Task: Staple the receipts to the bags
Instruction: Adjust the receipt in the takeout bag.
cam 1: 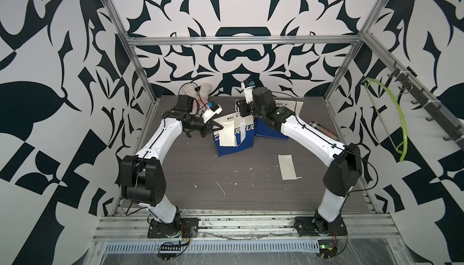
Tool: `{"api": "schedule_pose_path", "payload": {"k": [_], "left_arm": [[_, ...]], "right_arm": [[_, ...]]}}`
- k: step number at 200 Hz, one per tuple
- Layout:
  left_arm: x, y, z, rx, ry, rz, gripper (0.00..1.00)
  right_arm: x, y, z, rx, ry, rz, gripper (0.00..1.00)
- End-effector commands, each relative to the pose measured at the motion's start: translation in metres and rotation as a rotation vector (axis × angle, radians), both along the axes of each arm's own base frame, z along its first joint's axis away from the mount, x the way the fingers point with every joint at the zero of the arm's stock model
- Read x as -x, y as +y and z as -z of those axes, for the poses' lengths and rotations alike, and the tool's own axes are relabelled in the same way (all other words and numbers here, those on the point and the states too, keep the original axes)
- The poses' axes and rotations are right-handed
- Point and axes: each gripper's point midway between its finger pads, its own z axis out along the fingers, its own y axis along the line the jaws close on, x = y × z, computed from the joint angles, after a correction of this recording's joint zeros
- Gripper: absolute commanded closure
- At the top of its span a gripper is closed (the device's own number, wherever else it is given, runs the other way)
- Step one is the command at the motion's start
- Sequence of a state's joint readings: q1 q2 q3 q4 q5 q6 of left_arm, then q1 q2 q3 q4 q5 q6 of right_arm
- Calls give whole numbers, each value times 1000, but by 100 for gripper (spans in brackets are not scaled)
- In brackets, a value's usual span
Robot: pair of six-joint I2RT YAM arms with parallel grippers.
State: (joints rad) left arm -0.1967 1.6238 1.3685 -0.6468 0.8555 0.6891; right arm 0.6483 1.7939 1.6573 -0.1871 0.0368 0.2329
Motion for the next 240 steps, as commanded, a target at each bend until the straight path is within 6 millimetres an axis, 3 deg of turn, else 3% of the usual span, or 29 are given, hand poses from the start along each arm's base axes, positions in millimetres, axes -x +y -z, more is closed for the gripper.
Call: {"api": "schedule_pose_path", "payload": {"k": [1, 18, 57, 111, 135, 161, 177, 240], "left_arm": [[0, -2, -11, 27, -35, -9, 93], [-2, -2, -10, 30, -27, -15, 87], [-6, -4, -14, 48, -38, -29, 84], [-6, -5, -17, 71, -53, -32, 74], [-6, -6, -18, 81, -55, -31, 75], [-6, -6, -15, 84, -43, -27, 89], [-6, -7, -11, 81, -18, -26, 100], [-4, -8, -14, 91, -11, -14, 100]], "right_arm": [[14, -3, -28, -80, -32, 0, 100], [16, -6, -23, -74, -21, 10, 100], [19, -4, -9, -53, 5, 14, 100], [20, -5, -4, -35, 10, 16, 100], [19, -6, -2, -24, 10, 20, 100], [20, -7, -4, -22, 9, 24, 100], [21, -8, -13, -38, -3, 26, 100], [41, -21, -93, -113, -167, 17, 100]]}}
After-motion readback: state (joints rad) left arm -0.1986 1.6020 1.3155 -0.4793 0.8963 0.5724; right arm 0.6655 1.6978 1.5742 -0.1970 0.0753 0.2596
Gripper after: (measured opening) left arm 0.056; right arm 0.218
